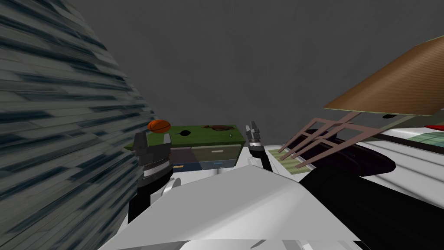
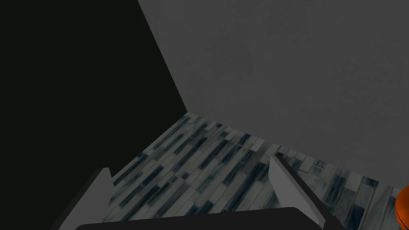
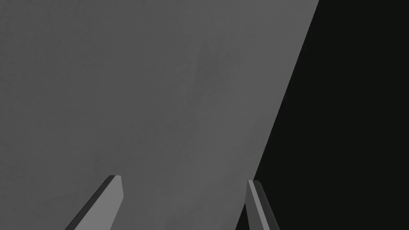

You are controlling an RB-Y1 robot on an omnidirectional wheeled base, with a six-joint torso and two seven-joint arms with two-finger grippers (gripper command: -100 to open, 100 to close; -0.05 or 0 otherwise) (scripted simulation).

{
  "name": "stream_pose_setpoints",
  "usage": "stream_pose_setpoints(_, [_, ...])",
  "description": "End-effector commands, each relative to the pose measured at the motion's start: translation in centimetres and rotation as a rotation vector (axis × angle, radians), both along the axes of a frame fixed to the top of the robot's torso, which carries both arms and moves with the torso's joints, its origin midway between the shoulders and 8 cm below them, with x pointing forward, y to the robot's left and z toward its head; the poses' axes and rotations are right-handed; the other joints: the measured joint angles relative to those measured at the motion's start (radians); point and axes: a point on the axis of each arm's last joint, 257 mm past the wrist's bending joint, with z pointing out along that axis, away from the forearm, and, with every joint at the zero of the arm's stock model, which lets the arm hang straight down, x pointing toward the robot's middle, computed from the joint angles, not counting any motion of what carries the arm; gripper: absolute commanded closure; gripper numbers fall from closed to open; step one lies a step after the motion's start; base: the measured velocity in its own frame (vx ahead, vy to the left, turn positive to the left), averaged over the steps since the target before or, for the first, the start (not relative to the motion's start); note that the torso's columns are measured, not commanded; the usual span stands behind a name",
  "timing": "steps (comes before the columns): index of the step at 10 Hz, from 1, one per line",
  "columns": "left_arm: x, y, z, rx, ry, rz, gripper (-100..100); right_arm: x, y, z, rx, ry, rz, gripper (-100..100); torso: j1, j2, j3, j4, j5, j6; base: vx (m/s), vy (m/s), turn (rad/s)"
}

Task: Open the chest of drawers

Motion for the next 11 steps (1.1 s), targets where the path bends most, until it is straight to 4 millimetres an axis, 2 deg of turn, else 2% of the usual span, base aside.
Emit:
stream_pose_setpoints(1, [0.0,0.0,0.0,0.000,0.000,0.000,0,0.0,0.0,0.0,0.000,0.000,0.000,0,0.000,0.040,-0.082,0.041,0.000,0.000,0.000,0.000,0.000])
stream_pose_setpoints(9, [0.0,0.0,0.0,0.000,0.000,0.000,0,0.0,0.0,0.0,0.000,0.000,0.000,0,0.000,0.618,-1.234,0.617,0.000,0.000,0.000,0.000,0.000])
stream_pose_setpoints(10, [0.6,-0.5,-0.8,0.031,0.024,-0.019,-100,0.0,0.0,0.0,0.000,0.000,0.000,0,0.000,0.691,-1.382,0.691,0.000,0.000,0.006,-0.011,-0.019])
stream_pose_setpoints(11, [1.0,-0.7,-1.3,0.043,0.038,-0.027,-100,0.0,0.0,0.0,0.000,0.000,0.000,0,0.000,0.725,-1.451,0.724,0.000,0.000,0.001,-0.019,-0.027])
